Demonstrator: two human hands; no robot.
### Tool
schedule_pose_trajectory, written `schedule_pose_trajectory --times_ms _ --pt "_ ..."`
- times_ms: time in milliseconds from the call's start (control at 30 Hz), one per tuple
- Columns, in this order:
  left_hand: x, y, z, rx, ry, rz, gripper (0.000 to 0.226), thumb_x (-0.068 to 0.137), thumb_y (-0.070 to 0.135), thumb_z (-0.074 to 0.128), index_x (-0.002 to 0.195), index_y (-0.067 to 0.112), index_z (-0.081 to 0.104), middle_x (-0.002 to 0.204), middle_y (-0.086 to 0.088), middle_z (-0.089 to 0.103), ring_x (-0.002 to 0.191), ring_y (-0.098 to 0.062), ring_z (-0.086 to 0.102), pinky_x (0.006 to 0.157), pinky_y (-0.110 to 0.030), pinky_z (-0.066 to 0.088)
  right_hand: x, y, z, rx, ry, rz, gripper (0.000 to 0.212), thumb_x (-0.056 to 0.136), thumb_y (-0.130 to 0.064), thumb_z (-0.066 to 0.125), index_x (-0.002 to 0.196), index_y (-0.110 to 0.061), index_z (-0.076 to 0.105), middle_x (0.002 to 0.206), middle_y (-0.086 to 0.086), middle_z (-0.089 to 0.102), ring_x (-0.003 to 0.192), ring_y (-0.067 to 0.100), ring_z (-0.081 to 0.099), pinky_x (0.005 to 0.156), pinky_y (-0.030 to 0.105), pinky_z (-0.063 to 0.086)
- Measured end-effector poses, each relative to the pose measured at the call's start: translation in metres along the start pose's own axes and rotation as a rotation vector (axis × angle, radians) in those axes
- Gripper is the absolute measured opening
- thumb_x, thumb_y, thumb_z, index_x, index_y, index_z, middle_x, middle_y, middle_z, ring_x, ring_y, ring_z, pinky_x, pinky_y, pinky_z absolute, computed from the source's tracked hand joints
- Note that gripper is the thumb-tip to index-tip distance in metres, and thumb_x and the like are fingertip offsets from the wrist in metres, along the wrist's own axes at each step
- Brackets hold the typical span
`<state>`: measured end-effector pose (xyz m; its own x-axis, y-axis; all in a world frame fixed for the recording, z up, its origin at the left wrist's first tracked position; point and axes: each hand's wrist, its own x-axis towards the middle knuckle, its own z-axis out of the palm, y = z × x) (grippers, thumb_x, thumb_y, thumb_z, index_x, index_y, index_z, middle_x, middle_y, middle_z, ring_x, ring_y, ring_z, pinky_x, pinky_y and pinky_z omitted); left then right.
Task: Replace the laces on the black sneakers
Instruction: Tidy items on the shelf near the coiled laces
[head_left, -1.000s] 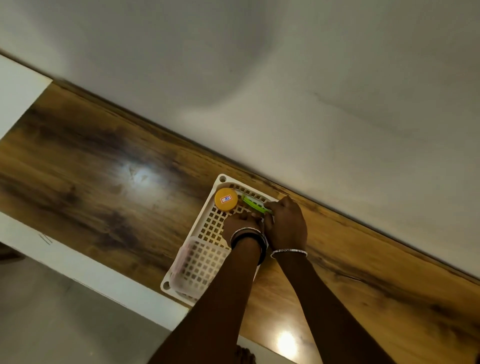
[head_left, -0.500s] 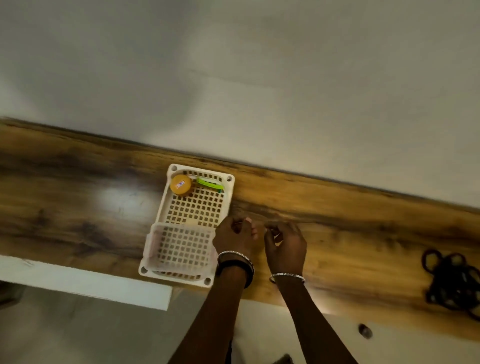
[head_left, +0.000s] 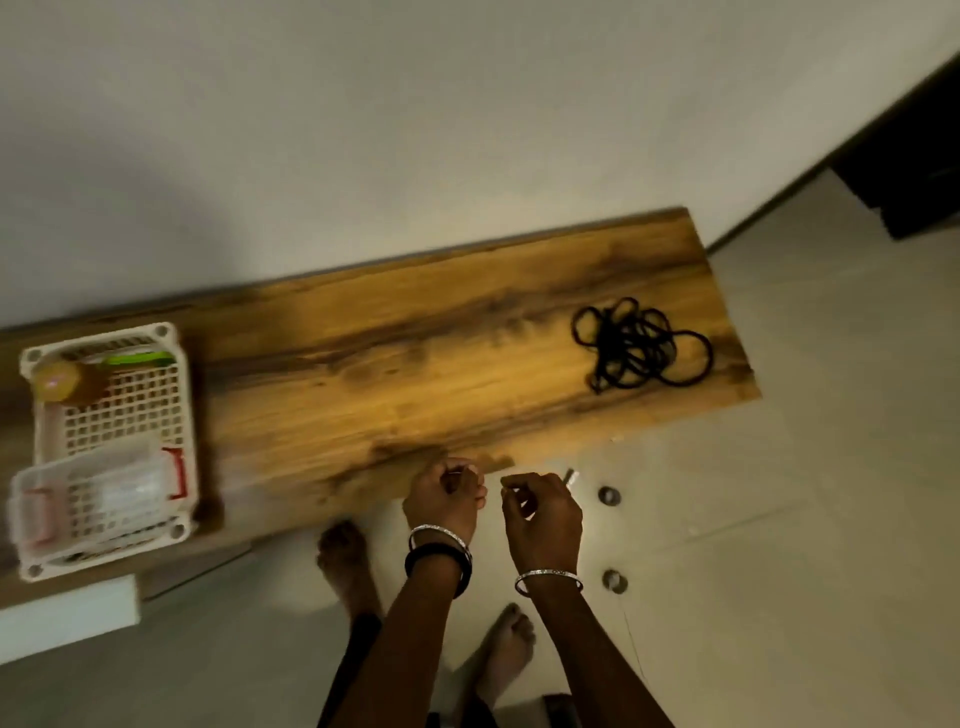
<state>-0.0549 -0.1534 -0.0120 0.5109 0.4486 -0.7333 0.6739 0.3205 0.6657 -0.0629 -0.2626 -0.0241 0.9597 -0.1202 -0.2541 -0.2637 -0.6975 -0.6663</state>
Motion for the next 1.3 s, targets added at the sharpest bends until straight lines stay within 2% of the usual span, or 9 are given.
schedule_pose_trajectory --times_ms 133,333,467,567,700,867,1033,1100,1300 --pt "-0.029 -0.044 0.057 0.132 -0.098 -0.008 0.023 0.094 -0.002 0.059 0.078 0.014 0.065 0.074 -0.014 0.068 0.06 -0.025 0.064 0.065 -0.033 0.054 -0.012 0.071 -0.046 0.01 0.037 0.166 0.016 0.083 -0.007 0.074 0.087 -0.021 0.078 0.079 -0.004 0.063 0.056 0.002 0.052 0.061 0.008 0.035" --pt "-0.056 -0.098 0.113 0.468 -0.153 0.027 0.027 0.089 0.004 0.063 0.071 0.024 0.068 0.065 0.0 0.071 0.068 -0.025 0.072 0.076 -0.045 0.062 -0.041 0.167 -0.089 -0.023 0.009 0.405 0.013 0.087 -0.012 0.072 0.091 -0.023 0.078 0.082 -0.007 0.063 0.061 0.003 0.053 0.06 0.015 0.036" --pt "-0.052 -0.132 0.143 0.814 -0.211 0.087 0.015 0.089 0.017 0.066 0.077 0.026 0.066 0.083 -0.002 0.076 0.085 -0.026 0.071 0.084 -0.036 0.057 -0.059 0.224 -0.097 0.001 0.009 0.592 0.012 0.088 -0.014 0.071 0.093 -0.022 0.078 0.088 -0.001 0.068 0.07 0.01 0.057 0.066 0.024 0.039" --pt "-0.042 -0.149 0.162 0.967 -0.243 0.155 0.01 0.091 0.017 0.064 0.085 0.022 0.07 0.093 -0.006 0.075 0.091 -0.029 0.069 0.075 -0.024 0.047 -0.065 0.264 -0.093 0.048 0.033 0.746 0.012 0.087 -0.012 0.07 0.091 -0.02 0.078 0.087 0.001 0.07 0.079 0.018 0.066 0.069 0.025 0.041" --pt "-0.007 -0.175 0.192 1.13 -0.267 0.225 0.013 0.093 0.013 0.059 0.084 0.018 0.067 0.094 -0.011 0.073 0.093 -0.034 0.067 0.075 -0.032 0.049 -0.055 0.319 -0.079 0.088 0.07 0.986 0.015 0.089 -0.01 0.066 0.097 -0.017 0.078 0.099 0.006 0.074 0.097 0.027 0.069 0.081 0.028 0.049" --pt "0.068 -0.219 0.236 1.273 -0.304 0.318 0.012 0.093 0.013 0.062 0.103 0.01 0.068 0.106 -0.012 0.072 0.104 -0.032 0.066 0.086 -0.039 0.052 -0.023 0.389 -0.034 0.089 0.086 1.043 0.023 0.089 -0.01 0.068 0.112 -0.011 0.071 0.106 0.011 0.07 0.098 0.027 0.067 0.086 0.032 0.049" --pt "0.142 -0.267 0.279 1.305 -0.255 0.284 0.019 0.094 0.016 0.064 0.11 0.007 0.068 0.113 -0.013 0.071 0.111 -0.033 0.063 0.092 -0.038 0.048 0.014 0.449 0.021 0.143 0.028 1.063 0.041 0.086 -0.011 0.073 0.124 -0.007 0.058 0.119 0.015 0.064 0.107 0.031 0.064 0.087 0.035 0.046" --pt "0.165 -0.28 0.292 1.335 -0.231 0.27 0.022 0.094 0.018 0.064 0.113 0.007 0.066 0.116 -0.013 0.07 0.114 -0.032 0.062 0.092 -0.038 0.048 0.028 0.466 0.04 0.162 0.018 1.066 0.05 0.083 -0.011 0.076 0.128 -0.006 0.054 0.124 0.016 0.058 0.11 0.034 0.06 0.087 0.033 0.044" --pt "0.219 -0.323 0.317 1.458 -0.27 0.331 0.037 0.092 0.028 0.069 0.116 0.004 0.056 0.118 -0.016 0.066 0.112 -0.034 0.061 0.087 -0.041 0.048 0.061 0.508 0.091 0.177 0.096 1.111 0.079 0.075 -0.014 0.083 0.142 -0.014 0.042 0.136 0.019 0.045 0.114 0.044 0.055 0.094 0.043 0.048"
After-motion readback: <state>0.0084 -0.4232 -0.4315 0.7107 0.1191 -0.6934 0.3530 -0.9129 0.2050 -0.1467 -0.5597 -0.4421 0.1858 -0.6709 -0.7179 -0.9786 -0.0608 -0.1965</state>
